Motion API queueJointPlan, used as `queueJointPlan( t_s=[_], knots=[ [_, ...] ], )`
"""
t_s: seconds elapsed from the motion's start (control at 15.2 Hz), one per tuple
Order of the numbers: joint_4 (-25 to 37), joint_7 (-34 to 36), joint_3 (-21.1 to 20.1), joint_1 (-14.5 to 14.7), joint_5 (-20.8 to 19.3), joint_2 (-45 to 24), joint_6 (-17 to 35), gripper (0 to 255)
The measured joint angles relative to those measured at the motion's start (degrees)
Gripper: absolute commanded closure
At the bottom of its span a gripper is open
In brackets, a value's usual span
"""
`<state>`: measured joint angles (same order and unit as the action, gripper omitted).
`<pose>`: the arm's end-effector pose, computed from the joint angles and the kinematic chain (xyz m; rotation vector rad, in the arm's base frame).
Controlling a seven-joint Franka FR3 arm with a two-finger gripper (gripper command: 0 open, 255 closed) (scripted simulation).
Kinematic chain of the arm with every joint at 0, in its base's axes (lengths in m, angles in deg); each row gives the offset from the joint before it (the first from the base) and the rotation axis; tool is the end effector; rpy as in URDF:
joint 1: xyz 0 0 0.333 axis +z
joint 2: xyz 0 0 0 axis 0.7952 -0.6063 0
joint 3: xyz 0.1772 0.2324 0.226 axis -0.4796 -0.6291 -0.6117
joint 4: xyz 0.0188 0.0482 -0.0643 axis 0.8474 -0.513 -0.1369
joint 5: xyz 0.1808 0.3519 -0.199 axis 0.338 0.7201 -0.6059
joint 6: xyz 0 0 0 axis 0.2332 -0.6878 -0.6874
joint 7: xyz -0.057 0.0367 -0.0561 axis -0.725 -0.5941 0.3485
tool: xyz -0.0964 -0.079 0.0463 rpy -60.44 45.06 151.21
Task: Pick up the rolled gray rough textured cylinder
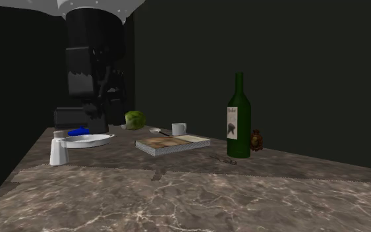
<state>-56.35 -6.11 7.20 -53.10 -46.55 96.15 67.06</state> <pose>0.3383 0.0264 0.6293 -3.1102 -0.0403 -0.1776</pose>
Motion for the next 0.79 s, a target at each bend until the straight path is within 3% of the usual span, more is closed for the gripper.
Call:
queueJointPlan(
  t_s=[0.2, 0.79],
  knots=[
    [-0.4, 3.4, -2.1, -0.3, 0.7, -0.4, 1.2, 0],
    [3.0, 31.1, -19.0, -3.9, 4.1, -8.2, 7.8, 0]
  ],
)
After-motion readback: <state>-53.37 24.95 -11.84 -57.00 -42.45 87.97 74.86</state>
